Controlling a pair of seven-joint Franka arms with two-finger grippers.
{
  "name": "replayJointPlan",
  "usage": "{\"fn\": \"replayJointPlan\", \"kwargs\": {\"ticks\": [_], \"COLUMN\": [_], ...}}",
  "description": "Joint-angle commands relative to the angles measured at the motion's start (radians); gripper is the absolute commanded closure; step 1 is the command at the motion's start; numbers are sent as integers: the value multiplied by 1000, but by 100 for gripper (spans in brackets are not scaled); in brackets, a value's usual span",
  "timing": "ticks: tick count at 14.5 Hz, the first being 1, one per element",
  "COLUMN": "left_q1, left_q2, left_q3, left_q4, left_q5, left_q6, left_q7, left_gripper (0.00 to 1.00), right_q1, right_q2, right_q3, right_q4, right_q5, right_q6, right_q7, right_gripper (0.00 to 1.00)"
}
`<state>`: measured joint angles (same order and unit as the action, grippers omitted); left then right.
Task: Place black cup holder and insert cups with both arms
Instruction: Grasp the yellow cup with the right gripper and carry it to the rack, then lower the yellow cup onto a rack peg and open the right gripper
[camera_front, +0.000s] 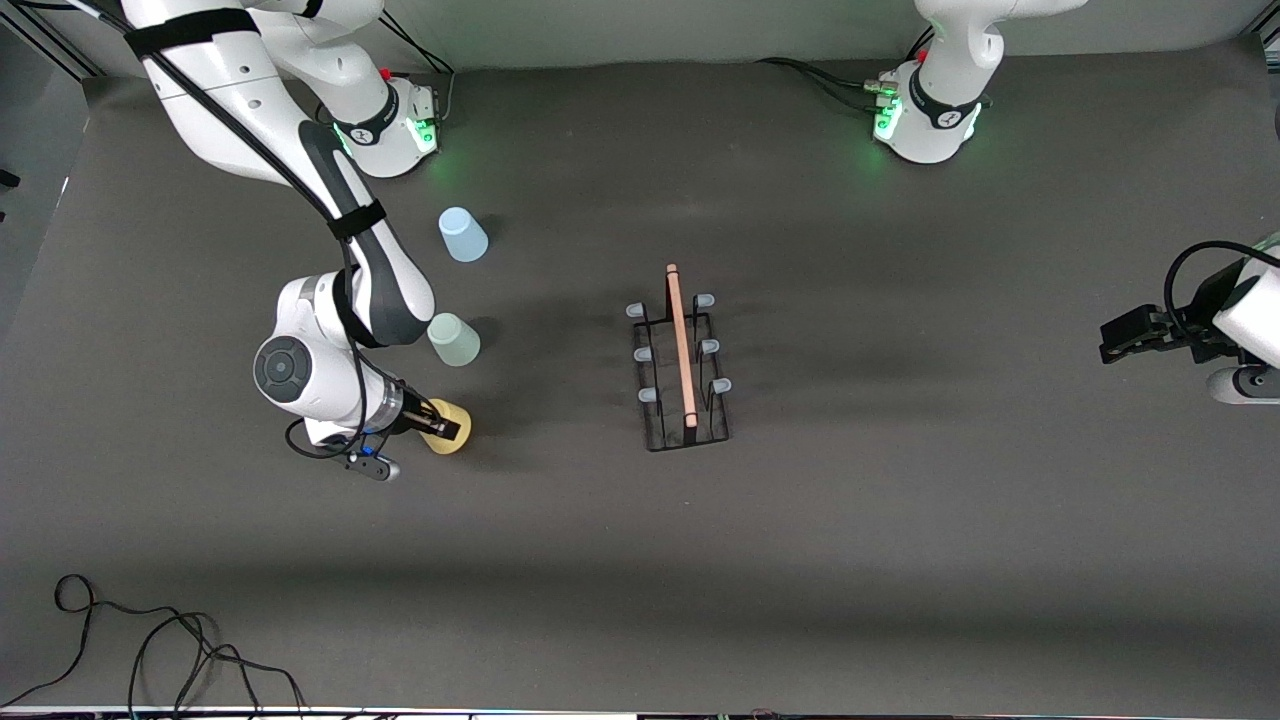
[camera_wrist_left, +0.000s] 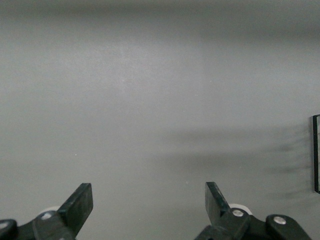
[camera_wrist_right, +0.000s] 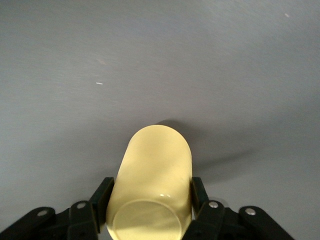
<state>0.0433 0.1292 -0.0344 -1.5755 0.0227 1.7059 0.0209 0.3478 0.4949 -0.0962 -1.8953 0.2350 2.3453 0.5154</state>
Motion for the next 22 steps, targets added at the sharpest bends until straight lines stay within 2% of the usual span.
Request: {"fn": "replayJointPlan", "kwargs": {"ticks": [1,4,8,13,15,22], "left_q1": [1,0,0,0,0,0], "left_q2": [-25,-25,-30,-28,-26,-23], "left_q3": [-4,-4,-6,-6,-6,-6], "left_q4": [-18,-18,-17,-17,-17,-18], "left_q5": [6,6,6,6,6,6], "left_q6": [8,14,3,3,3,3], "left_q7": [-16,-16,-13,-13,-13,-13], "left_gripper": [0,0,0,0,0,0], "right_q1": [31,75,180,293,336,384], "right_q2": [-10,-1,16,109,137,202], "right_q3": [-5,-5,-7,-7,-7,-8], "right_q4": [109,243,350,518,530,584], "right_q5": [24,24,32,30,24,18], "right_q6": [-102,-205,-205,-202,-195,-185], "right_q7": [96,228,429,630,684,747], "right_gripper": [67,67,67,67,67,67]}}
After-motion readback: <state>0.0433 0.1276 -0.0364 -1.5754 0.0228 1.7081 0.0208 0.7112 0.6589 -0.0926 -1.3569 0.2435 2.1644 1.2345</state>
